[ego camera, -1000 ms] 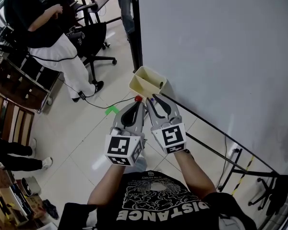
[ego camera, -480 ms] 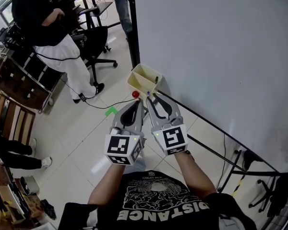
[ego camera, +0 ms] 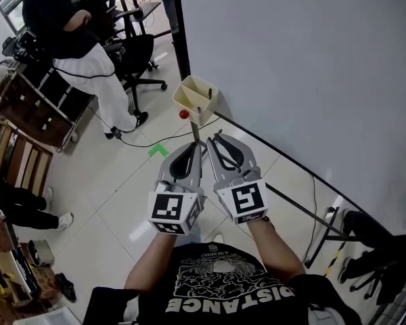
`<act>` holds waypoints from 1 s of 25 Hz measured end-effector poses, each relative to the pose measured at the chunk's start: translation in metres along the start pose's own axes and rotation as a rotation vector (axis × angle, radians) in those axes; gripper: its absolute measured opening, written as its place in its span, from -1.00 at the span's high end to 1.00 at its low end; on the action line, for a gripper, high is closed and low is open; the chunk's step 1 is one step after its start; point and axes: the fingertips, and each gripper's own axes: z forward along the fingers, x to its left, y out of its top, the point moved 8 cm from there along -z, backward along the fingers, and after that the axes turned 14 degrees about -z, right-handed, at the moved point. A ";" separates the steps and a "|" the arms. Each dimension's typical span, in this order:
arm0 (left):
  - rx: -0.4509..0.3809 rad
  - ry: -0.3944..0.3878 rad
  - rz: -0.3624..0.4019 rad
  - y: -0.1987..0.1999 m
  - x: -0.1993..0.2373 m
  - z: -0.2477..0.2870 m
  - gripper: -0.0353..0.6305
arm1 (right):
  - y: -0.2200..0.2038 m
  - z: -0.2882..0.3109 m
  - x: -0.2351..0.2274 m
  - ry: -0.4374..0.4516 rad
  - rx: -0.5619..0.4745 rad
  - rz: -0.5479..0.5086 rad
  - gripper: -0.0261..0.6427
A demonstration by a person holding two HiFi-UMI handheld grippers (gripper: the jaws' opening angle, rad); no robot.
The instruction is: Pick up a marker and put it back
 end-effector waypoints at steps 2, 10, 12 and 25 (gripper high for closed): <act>0.003 0.000 0.005 -0.002 -0.007 -0.008 0.88 | 0.002 -0.011 0.004 0.000 0.001 0.004 0.79; -0.006 -0.009 0.015 -0.002 -0.018 -0.038 0.88 | 0.015 -0.038 0.025 -0.006 -0.002 0.015 0.92; -0.007 -0.013 0.016 -0.001 -0.019 -0.048 0.88 | 0.021 -0.043 0.034 -0.005 -0.008 0.017 0.92; -0.001 -0.050 0.020 0.001 -0.006 -0.120 0.88 | 0.051 -0.072 0.100 -0.036 0.011 0.026 0.92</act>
